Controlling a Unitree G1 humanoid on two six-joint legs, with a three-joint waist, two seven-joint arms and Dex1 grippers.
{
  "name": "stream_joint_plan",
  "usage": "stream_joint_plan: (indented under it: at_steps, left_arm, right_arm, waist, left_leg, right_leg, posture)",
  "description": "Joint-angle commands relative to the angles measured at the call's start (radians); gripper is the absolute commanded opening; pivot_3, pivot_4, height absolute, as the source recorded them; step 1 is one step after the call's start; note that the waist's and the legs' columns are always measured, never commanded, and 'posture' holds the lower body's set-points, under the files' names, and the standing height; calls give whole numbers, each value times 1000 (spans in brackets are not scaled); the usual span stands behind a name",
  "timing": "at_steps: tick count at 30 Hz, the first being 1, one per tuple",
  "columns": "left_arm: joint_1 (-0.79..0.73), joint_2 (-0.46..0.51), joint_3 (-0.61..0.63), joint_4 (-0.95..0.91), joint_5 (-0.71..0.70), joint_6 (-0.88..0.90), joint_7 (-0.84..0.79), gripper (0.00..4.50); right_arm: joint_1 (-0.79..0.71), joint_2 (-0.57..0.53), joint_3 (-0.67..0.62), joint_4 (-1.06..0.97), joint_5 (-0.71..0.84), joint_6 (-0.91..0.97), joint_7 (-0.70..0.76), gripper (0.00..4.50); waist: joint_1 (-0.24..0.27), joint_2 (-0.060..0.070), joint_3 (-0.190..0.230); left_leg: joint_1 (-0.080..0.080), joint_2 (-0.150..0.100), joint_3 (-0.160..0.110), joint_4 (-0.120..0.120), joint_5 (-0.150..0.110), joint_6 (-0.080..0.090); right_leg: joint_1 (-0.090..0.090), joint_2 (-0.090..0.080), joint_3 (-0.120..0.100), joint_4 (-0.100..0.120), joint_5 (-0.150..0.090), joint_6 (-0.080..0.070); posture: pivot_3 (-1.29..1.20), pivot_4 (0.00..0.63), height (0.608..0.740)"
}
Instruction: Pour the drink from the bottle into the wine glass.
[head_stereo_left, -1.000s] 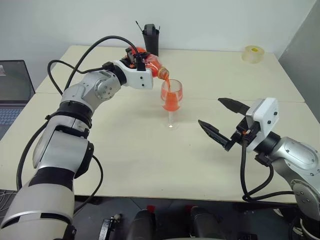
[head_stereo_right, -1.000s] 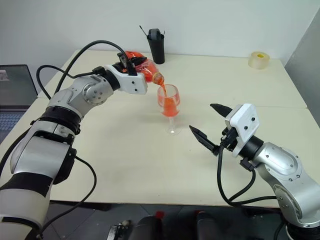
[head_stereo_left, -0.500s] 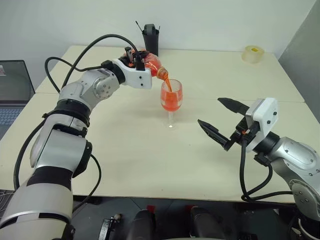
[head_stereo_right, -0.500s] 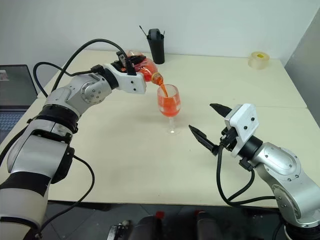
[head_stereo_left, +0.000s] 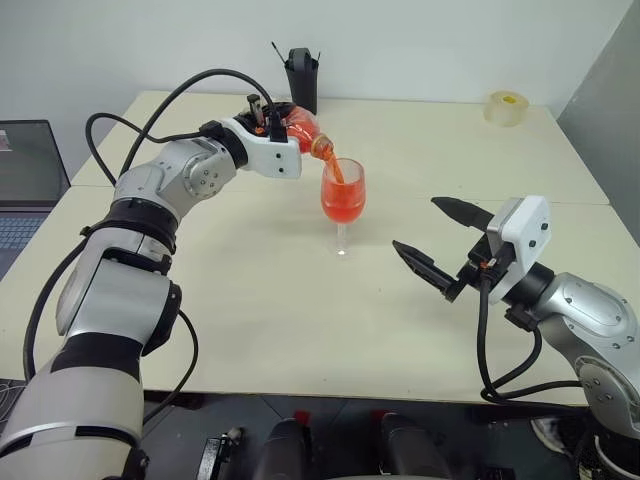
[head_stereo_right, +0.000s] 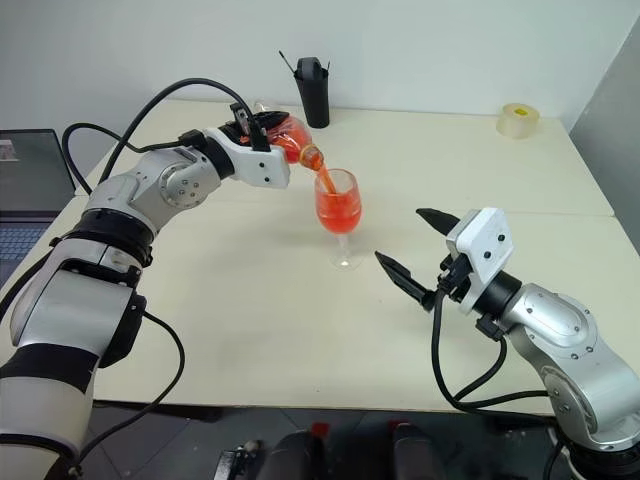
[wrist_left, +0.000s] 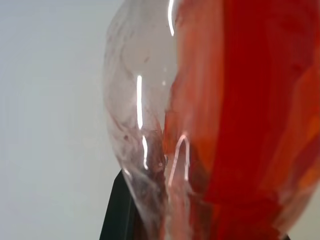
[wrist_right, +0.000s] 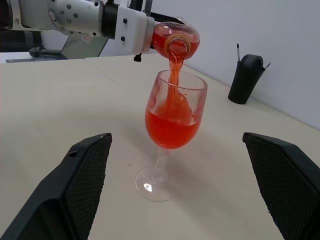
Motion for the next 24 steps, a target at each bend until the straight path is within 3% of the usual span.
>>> stream_joint_plan:
  at_steps: [1, 7, 13, 18, 24]
  left_arm:
    - [-21, -1, 59, -11, -81, 3, -28, 740]
    - [12, -24, 109, -30, -187, 19, -120, 739]
    - [88, -70, 236, -81, -406, 122, -313, 739]
    - [247, -117, 446, -238, -677, 448, -388, 739]
    - [471, -144, 635, -475, -856, 792, -291, 738]
  right_arm:
    - [-20, 8, -3, -9, -2, -25, 1, 4500]
    - [-27, 15, -17, -15, 16, -16, 2, 4500]
    - [-52, 10, -15, -5, 35, -4, 9, 4500]
    - [-177, 14, -16, 14, 155, 114, -7, 4500]
    - [-417, -28, 37, 62, 354, 397, -38, 4500]
  waist:
    - [0, 0, 0]
    - [0, 0, 0]
    - [-3, 0, 0]
    - [-11, 0, 0]
    - [-23, 0, -1]
  left_leg:
    - [0, 0, 0, 0, 0, 0]
    - [0, 0, 0, 0, 0, 0]
    - [0, 1, 0, 0, 0, 0]
    - [1, 4, -1, 1, 0, 0]
    - [2, 6, -4, 1, 0, 0]
  right_leg:
    - [0, 0, 0, 0, 0, 0]
    - [0, 0, 0, 0, 0, 0]
    - [0, 0, 0, 0, 0, 0]
    - [0, 0, 1, 2, 0, 0]
    - [0, -3, 1, 4, 0, 0]
  posture:
    - [0, 150, 740]
    - [0, 150, 740]
    - [0, 150, 740]
    - [0, 150, 740]
    - [0, 150, 740]
